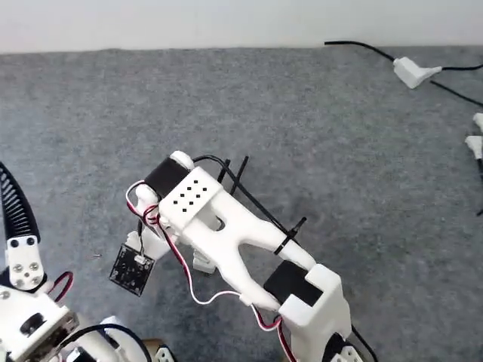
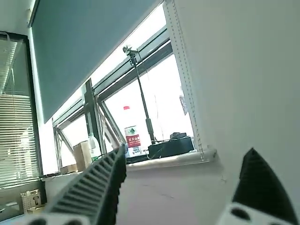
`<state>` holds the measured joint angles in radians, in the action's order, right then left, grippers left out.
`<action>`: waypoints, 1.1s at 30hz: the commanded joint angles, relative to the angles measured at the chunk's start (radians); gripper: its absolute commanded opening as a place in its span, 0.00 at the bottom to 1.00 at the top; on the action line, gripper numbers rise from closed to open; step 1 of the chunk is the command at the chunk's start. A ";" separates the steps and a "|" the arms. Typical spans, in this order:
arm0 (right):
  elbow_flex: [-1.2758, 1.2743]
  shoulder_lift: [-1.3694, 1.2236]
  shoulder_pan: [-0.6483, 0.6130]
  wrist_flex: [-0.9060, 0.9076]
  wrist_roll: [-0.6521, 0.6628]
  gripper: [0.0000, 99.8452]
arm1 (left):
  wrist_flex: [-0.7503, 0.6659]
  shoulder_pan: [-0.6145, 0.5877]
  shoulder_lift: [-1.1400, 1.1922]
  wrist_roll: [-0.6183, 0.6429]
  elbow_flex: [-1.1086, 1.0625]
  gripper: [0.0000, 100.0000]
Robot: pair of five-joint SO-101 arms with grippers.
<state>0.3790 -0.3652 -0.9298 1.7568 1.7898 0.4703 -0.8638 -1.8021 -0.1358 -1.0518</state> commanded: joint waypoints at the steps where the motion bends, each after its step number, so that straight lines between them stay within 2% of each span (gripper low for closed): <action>1: 0.060 0.015 0.027 0.038 0.028 0.01 | -0.029 -0.006 -0.017 -0.006 0.039 0.37; 19: 0.055 0.012 0.064 -0.079 0.052 0.01 | -0.025 -0.006 -0.017 -0.006 0.050 0.37; 33: 0.098 -0.067 0.035 0.013 0.044 0.01 | -0.025 -0.002 -0.017 -0.006 0.048 0.37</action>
<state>0.4219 -0.4373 -0.8746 1.7384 1.8297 0.4703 -0.8638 -1.8021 -0.1358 -1.0441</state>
